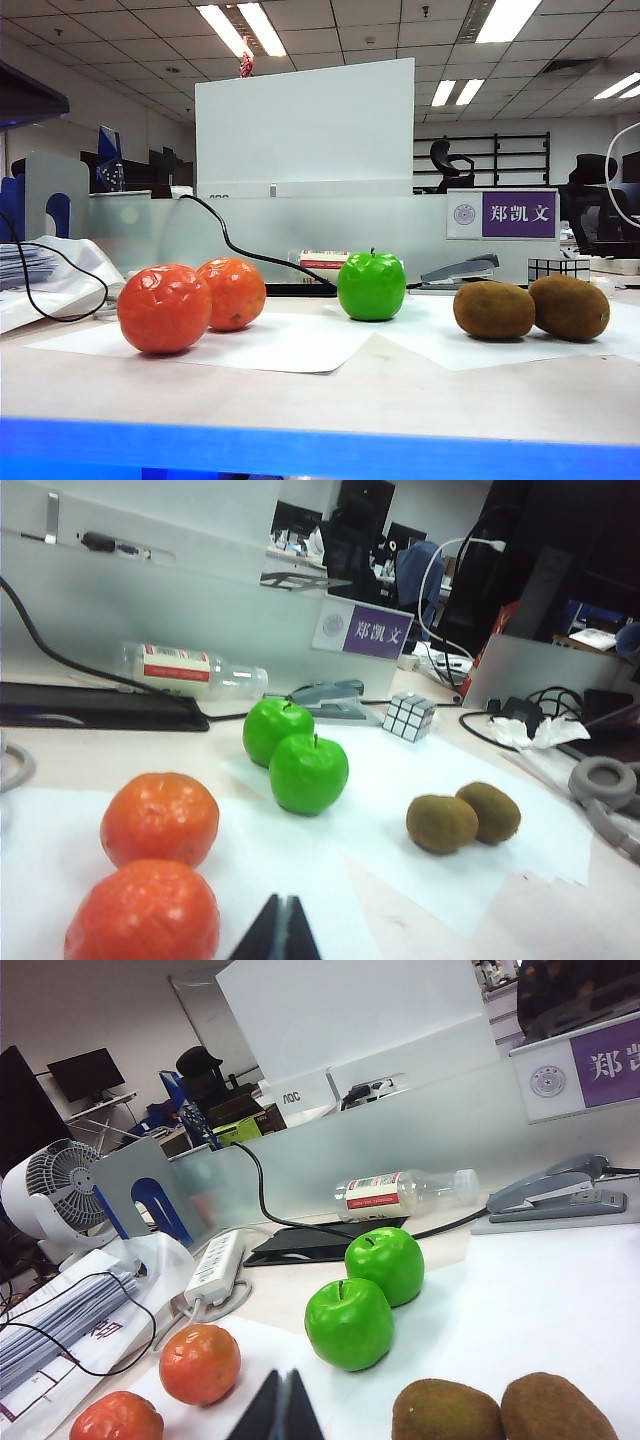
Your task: Put the same fruits together.
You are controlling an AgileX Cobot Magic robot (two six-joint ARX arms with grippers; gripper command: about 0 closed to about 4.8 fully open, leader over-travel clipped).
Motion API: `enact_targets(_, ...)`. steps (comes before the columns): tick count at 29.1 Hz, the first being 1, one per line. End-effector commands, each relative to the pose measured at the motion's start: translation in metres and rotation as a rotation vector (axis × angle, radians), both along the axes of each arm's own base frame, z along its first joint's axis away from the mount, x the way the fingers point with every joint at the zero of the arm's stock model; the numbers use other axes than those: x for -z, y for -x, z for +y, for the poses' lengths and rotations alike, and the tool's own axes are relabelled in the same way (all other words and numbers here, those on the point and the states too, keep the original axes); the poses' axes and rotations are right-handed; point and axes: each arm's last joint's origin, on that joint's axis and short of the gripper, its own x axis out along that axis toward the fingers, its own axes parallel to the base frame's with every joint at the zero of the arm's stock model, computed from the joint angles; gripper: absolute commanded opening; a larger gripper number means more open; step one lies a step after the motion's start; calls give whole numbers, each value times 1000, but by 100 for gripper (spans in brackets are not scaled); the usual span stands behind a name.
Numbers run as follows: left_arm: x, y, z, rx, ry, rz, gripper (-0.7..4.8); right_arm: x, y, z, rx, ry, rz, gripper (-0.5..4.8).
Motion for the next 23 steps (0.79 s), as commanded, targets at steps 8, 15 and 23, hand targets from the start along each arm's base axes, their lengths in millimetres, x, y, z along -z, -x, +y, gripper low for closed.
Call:
enact_targets(8, 12, 1, 38, -308, -183, 43, -5, -2, 0, 0, -3, -1, -11, -8)
enact_targets(15, 14, 7, 53, -426, -229, 38, -5, -2, 0, 0, -4, -1, -10, -8)
enact_targets(23, 16, 6, 58, -479, -237, 59, -5, -2, 1, 0, -4, -1, -16, -8)
